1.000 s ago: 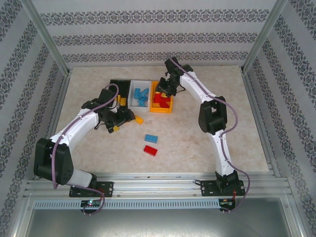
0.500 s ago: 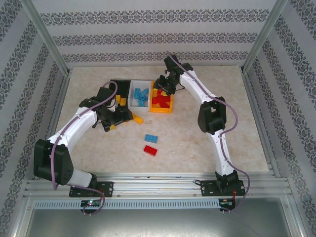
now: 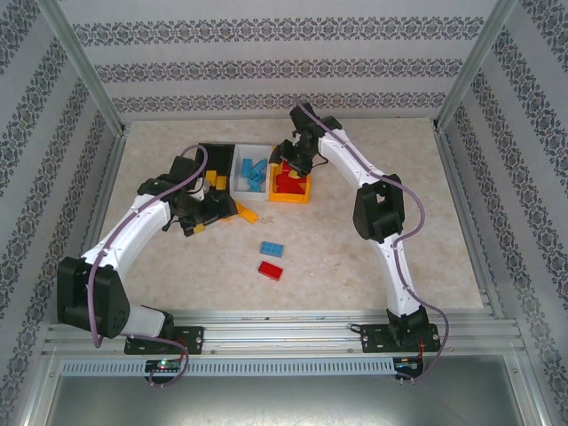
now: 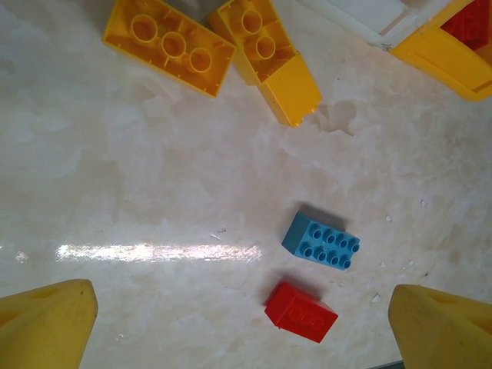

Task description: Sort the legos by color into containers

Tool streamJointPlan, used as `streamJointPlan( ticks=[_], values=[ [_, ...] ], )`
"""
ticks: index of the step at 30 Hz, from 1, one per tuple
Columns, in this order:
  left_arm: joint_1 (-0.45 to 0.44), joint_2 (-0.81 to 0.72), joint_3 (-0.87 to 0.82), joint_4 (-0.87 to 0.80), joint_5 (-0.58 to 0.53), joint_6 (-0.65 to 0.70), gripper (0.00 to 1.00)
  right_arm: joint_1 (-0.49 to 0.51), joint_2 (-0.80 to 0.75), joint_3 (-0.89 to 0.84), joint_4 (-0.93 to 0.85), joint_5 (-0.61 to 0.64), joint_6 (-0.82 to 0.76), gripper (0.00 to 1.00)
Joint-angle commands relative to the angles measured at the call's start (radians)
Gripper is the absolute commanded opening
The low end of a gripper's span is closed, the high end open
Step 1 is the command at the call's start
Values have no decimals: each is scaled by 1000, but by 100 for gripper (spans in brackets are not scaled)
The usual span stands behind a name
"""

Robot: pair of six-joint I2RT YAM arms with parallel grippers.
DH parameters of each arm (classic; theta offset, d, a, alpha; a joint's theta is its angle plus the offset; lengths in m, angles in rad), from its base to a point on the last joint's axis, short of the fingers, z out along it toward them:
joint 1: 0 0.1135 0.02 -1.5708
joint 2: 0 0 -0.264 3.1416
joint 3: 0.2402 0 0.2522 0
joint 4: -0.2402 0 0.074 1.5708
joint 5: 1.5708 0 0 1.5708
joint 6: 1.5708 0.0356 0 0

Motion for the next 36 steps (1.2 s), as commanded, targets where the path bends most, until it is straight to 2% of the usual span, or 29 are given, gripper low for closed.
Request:
streamJointPlan(
  ticks=[1,9,14,18,22,27,36],
  values=[
    [17,-35,-13,-48,-19,37,98,18,-43,-8,-19,25,6,65],
    [37,-61,-20,-53,-34,53,99,64,-118,-61,-101,61,-50,67],
    [40,-86,-56,-13,-43,21,99,150,-235,-278,-154,133,-84,77],
    [41,-100,-98,27,-37,-28,100,224,-263,-413,-182,153,-98,86],
    [42,-115,-132,56,-39,-53,100,270,-216,-385,-262,167,-173,90],
    [43,-166,-179,79,-53,-62,100,322,-187,-380,-289,164,-242,91],
    [41,-321,-274,109,-106,-103,100,343,-162,-428,-280,136,-258,90]
  ],
)
